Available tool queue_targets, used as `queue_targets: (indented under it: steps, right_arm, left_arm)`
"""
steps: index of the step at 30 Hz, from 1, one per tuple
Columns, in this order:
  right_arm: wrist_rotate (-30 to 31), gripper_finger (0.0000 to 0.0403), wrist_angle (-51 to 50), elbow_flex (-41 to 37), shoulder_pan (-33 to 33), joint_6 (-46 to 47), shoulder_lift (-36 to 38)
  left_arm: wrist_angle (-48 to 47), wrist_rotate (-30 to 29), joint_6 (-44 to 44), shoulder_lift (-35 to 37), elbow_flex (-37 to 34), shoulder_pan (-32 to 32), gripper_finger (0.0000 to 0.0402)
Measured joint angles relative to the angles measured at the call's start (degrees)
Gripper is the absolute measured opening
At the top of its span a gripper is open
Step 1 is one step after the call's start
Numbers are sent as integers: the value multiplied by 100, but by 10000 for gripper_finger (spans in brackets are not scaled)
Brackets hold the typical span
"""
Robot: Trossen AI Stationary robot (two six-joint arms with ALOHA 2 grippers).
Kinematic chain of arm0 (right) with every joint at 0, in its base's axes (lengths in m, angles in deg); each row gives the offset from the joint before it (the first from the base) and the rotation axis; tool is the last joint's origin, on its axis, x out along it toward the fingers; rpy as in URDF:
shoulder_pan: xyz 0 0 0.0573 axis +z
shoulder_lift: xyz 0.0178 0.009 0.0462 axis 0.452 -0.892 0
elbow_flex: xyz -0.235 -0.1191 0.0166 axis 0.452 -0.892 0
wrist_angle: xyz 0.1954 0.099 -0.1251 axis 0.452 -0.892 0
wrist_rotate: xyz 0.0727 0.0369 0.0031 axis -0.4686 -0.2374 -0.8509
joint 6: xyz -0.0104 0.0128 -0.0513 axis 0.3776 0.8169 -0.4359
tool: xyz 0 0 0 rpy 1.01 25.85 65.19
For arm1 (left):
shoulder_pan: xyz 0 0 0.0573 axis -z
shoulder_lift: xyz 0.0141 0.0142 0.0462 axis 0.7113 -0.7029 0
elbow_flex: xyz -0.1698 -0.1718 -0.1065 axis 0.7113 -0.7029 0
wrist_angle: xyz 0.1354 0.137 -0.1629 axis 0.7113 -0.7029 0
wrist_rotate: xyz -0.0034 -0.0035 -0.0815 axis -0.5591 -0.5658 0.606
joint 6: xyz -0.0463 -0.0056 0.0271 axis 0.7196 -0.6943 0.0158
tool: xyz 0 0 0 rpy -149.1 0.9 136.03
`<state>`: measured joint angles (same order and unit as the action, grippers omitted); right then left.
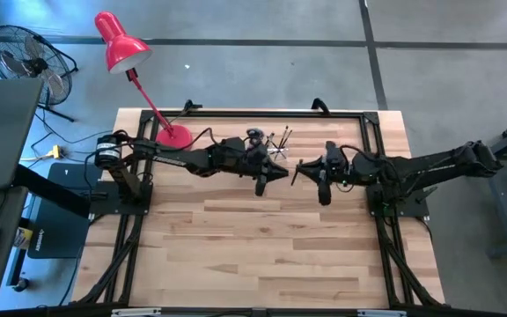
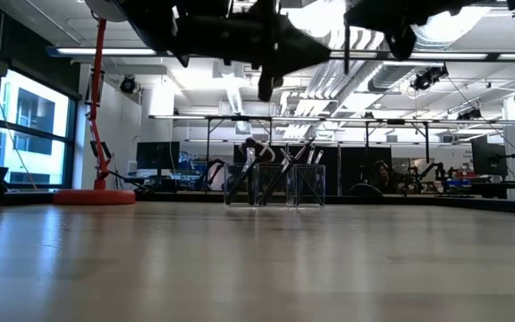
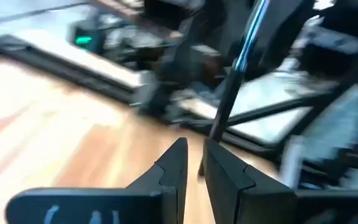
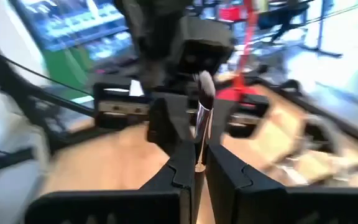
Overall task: Put items in baskets/containers
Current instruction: Put the foundation brush into the transparent organizer
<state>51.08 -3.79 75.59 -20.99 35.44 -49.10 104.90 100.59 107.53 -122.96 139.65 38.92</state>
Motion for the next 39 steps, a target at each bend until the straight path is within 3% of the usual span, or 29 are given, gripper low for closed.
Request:
queue_targets:
  steps: [4, 6, 10, 15, 18, 22, 28, 32, 39]
  right_arm:
    - [207, 15, -816, 0, -220, 25, 379]
    - [196, 15, -1097, 0, -351, 145, 535]
    - [220, 18, -1532, 0, -598, 94, 632]
    - [129, 15, -1688, 0, -1059, 164, 313]
    - [-236, 16, -1195, 0, -1397, 22, -55]
    - [-699, 17, -182, 0, -1891, -114, -702]
    - [-1479, 18, 1474, 0, -2490, -48, -1749]
    - [-1551, 22, 2490, 0, -2641, -108, -2219]
    - [-1235, 13, 2728, 0, -2835, -1040, -2973]
  left_arm:
    - [-503, -926, 205, 0, 0, 0, 49]
    - [-780, -1111, 332, 107, -6, -4, 48]
    - [-1258, -1691, 340, 602, 28, 1, 48]
    - [-2619, -2624, -284, 1390, 15, -50, 48]
    - [-3358, -2396, -447, 1964, -183, -258, 48]
    - [-3348, -1965, -555, 2430, -734, -532, 48]
    - [-3348, -1784, -419, 3182, -1687, -929, 48]
    - [-3218, -1773, -413, 3515, -2066, -1152, 48]
    - [-3356, -1061, -424, 3743, -2239, -1673, 48]
